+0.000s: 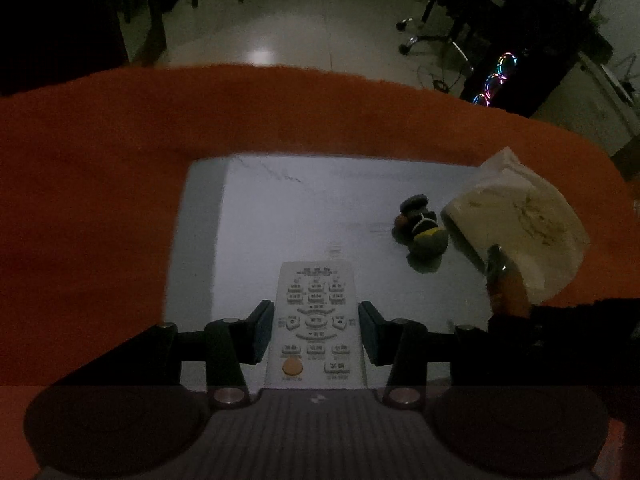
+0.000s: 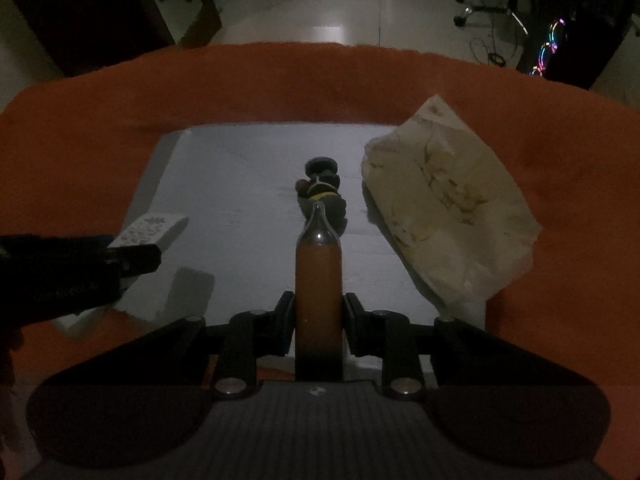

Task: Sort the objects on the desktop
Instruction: 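Lift the white remote with the left tool while the right tool lifts the amber bottle, then lower the remote into the box with the left tool while the right tool releases the bottle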

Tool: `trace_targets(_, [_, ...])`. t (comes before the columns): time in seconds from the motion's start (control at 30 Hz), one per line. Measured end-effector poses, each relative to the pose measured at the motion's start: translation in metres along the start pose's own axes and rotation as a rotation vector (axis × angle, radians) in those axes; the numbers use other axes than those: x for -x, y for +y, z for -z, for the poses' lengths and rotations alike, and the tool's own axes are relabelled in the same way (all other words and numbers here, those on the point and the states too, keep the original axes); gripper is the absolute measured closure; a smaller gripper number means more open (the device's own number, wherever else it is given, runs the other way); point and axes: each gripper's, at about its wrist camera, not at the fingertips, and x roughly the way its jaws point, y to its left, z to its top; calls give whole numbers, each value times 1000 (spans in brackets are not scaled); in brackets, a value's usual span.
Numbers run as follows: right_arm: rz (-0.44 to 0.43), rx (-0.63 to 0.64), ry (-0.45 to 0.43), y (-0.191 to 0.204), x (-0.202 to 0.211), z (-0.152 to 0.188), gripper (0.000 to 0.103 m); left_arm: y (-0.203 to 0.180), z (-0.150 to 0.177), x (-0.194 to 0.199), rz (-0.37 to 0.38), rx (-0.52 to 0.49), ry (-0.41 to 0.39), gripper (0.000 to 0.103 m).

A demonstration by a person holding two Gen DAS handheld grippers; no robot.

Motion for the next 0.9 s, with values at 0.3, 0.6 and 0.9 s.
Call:
trace_targets(0.3, [-7,52,-51,23,55,20,76,0,26,68,34,-5,-52,62])
trace_targets(0.6, [-25,128,-87,32,100,69,75,-26,80,119,97,-114,-63,62])
trace_targets(0.9, [-68,128,-25,24,105,126,75,-52,132,127,143,-185,-21,62])
